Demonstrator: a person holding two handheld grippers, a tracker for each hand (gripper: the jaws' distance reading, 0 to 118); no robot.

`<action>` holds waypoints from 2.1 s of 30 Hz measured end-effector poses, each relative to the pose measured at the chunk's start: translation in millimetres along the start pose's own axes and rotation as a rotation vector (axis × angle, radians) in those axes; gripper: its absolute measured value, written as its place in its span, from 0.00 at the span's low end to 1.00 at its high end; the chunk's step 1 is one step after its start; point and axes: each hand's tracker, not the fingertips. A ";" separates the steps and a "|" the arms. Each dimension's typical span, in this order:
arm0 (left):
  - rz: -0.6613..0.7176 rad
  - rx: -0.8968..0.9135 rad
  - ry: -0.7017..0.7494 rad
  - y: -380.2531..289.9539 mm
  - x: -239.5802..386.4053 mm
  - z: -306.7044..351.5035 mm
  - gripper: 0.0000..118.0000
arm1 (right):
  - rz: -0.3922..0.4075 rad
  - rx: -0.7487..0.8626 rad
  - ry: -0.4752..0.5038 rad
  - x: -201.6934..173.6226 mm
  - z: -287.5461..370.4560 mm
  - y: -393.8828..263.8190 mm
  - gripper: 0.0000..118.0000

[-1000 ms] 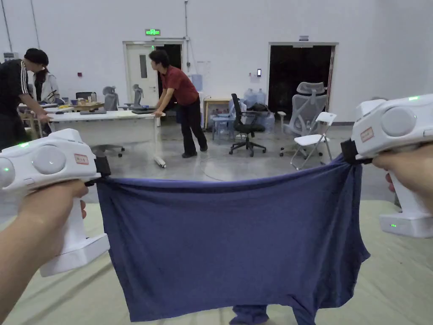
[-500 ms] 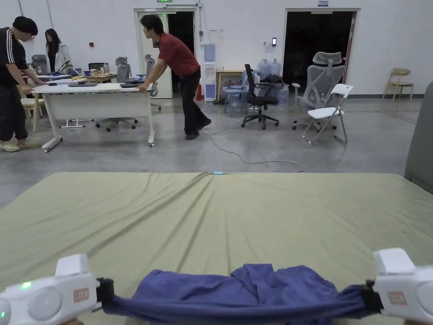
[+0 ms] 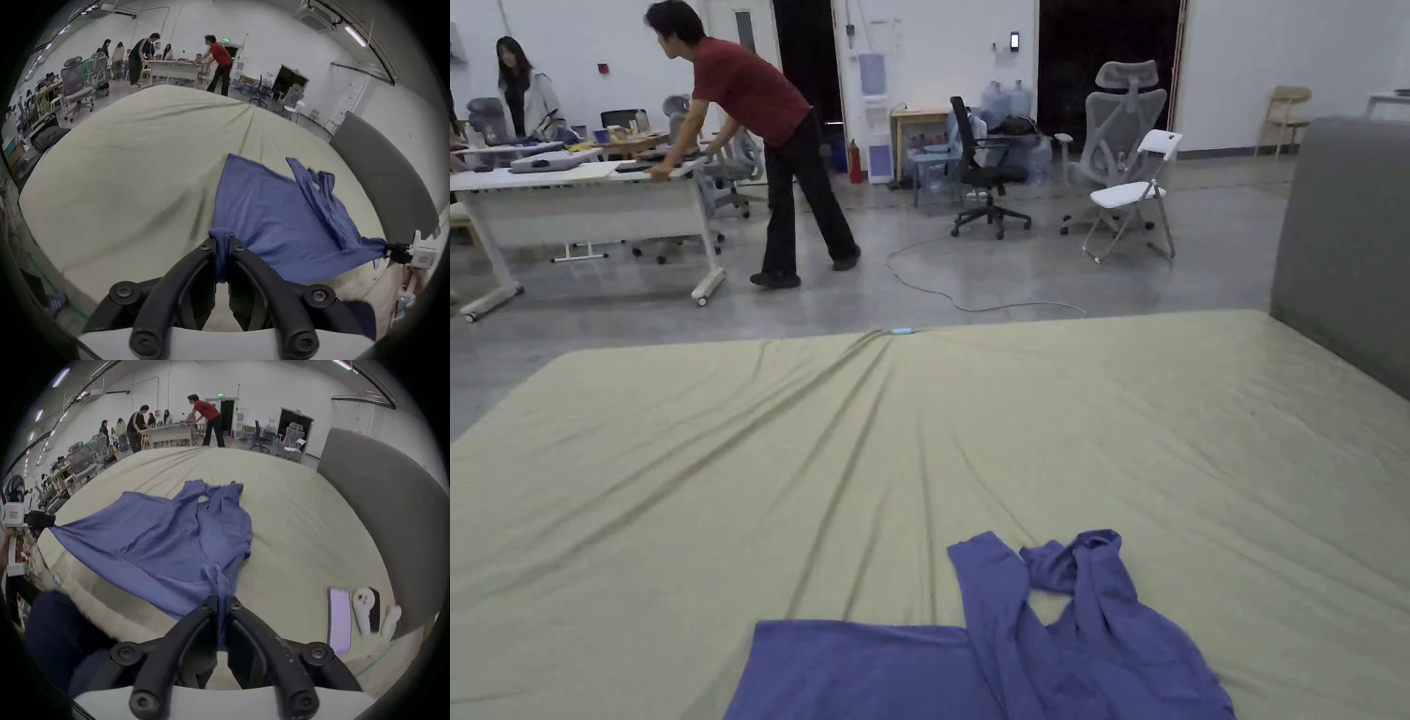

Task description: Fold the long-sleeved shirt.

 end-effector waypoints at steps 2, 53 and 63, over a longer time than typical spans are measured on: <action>-0.001 -0.016 0.001 -18.1 -3.2 8.2 0.06 | 0.023 -0.033 -0.008 -6.9 3.8 -20.6 0.07; -0.064 0.089 0.049 -9.3 3.9 -28.4 0.02 | 0.058 -0.009 0.175 -58.8 -176.5 264.2 0.04; -0.106 0.120 0.005 -22.6 30.5 2.5 0.02 | 0.274 -0.273 0.199 -67.9 -57.3 76.4 0.05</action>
